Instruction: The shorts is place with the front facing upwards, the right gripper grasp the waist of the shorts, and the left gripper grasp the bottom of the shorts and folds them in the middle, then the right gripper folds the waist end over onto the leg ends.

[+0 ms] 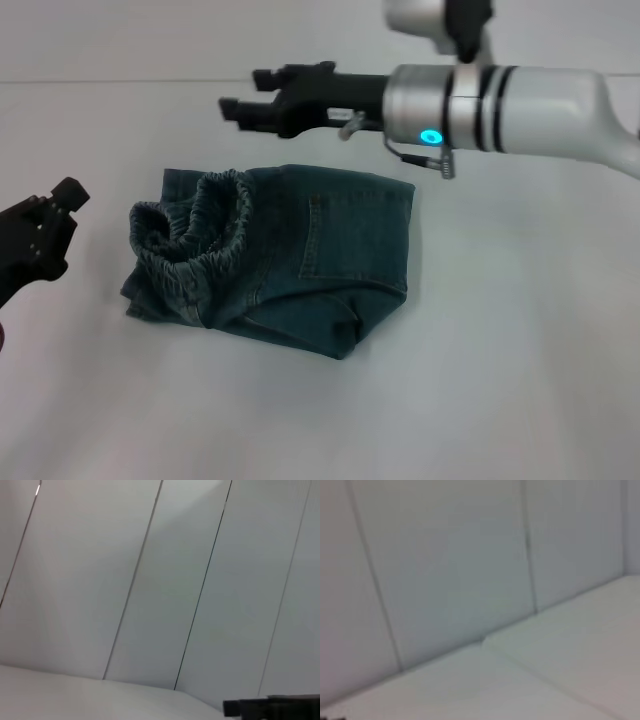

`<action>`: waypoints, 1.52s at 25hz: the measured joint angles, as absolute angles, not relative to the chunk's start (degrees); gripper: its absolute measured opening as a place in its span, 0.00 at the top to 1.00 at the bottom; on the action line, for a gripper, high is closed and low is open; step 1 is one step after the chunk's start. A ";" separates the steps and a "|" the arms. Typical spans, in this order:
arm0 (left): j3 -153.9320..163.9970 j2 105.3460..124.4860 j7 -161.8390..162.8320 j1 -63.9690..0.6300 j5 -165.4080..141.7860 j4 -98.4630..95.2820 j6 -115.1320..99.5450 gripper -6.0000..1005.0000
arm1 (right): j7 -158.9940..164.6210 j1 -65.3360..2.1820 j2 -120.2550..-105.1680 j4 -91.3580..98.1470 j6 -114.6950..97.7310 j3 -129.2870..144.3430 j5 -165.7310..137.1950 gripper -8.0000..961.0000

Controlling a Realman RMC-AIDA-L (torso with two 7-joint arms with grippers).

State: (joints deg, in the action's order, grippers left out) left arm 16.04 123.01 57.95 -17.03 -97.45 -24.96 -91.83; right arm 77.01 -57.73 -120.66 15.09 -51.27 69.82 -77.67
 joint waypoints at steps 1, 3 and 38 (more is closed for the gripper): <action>15.97 122.96 58.07 -17.15 -97.41 -24.96 -91.83 0.99 | 77.12 -55.63 -120.58 17.02 -51.90 69.83 -76.84 0.25; 15.81 122.77 59.04 -17.59 -97.34 -25.00 -91.84 0.99 | 77.37 -50.78 -120.45 20.89 -53.30 69.88 -75.14 0.24; 25.67 119.96 79.15 -22.08 -115.88 -34.81 -100.08 0.08 | 77.42 -25.49 -113.43 33.08 -91.53 59.85 -93.76 0.19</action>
State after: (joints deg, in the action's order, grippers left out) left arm 25.67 119.96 79.15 -22.08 -115.88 -34.81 -100.08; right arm 77.42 -25.49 -113.43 33.08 -91.53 59.85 -93.76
